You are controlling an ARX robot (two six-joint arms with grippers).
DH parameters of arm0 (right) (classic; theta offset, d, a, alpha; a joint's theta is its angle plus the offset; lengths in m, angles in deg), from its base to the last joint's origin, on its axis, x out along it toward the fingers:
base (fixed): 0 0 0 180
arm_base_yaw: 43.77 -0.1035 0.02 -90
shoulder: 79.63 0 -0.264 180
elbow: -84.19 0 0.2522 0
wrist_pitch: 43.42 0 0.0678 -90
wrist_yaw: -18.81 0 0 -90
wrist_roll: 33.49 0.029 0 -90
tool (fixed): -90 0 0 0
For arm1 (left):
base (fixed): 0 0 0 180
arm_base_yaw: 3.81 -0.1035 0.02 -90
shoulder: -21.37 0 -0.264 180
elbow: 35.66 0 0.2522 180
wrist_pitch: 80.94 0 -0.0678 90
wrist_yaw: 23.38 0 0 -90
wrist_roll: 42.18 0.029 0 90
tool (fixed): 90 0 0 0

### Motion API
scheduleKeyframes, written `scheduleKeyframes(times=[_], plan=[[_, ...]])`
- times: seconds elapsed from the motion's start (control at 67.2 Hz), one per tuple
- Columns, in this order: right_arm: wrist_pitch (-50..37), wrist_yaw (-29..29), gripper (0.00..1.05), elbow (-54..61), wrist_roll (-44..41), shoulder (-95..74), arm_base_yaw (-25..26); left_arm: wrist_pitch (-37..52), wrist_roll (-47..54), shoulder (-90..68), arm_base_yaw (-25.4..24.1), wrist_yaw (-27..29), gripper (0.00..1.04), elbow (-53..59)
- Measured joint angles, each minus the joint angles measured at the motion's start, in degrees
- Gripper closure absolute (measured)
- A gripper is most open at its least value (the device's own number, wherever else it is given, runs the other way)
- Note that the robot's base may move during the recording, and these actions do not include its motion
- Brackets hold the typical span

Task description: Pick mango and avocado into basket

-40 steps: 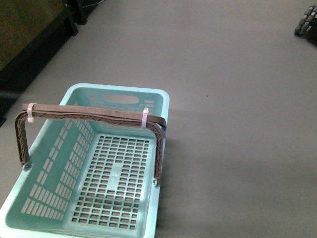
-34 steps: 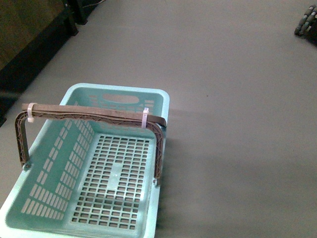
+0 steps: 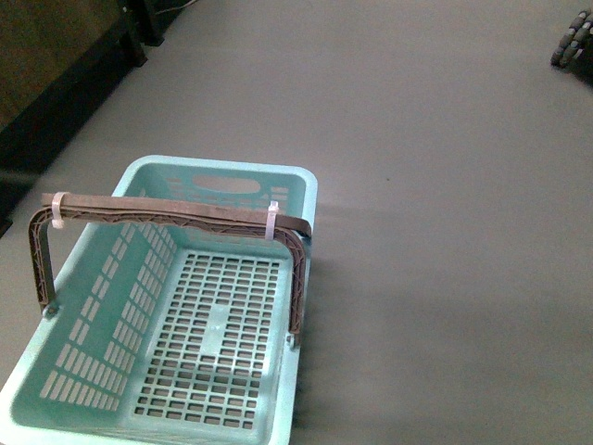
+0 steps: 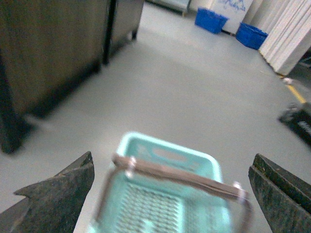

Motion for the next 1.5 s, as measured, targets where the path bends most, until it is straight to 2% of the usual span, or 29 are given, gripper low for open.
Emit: scheduleKeyframes(times=[0.03, 0.074, 0.164, 0.312, 0.416, 0.58, 0.773, 0.982, 1.16, 1.502], plan=[[0.0, 0.0, 0.09, 0.0, 0.0, 0.0, 0.0, 3.5, -10.4, -3.9, -0.3, 0.0, 0.08, 0.0], [0.0, 0.0, 0.09, 0.0, 0.0, 0.0, 0.0, 8.1, -20.6, -9.0, -0.3, 0.6, 0.08, -0.1], [0.0, 0.0, 0.09, 0.0, 0.0, 0.0, 0.0, 18.9, -34.4, -22.7, 0.6, 3.2, 0.08, -1.1], [0.0, 0.0, 0.09, 0.0, 0.0, 0.0, 0.0, 35.3, -47.8, -49.7, 4.3, 6.8, 0.08, -5.6], [0.0, 0.0, 0.09, 0.0, 0.0, 0.0, 0.0, 41.8, -52.9, -66.1, 7.8, 8.3, 0.08, -10.2], [0.0, 0.0, 0.09, 0.0, 0.0, 0.0, 0.0, 39.5, -56.7, -87.0, 14.7, 10.6, 0.08, -20.0], [0.0, 0.0, 0.09, 0.0, 0.0, 0.0, 0.0, 36.1, -58.7, -101.3, 22.1, 13.0, 0.08, -33.4], [0.0, 0.0, 0.09, 0.0, 0.0, 0.0, 0.0, 33.7, -59.4, -112.4, 27.0, 14.0, 0.08, -44.9], [0.0, 0.0, 0.09, 0.0, 0.0, 0.0, 0.0, 35.2, -60.6, -117.0, 28.3, 15.8, 0.08, -49.3], [0.0, 0.0, 0.09, 0.0, 0.0, 0.0, 0.0, 40.8, -61.5, -119.0, 26.0, 16.6, 0.08, -47.2]])
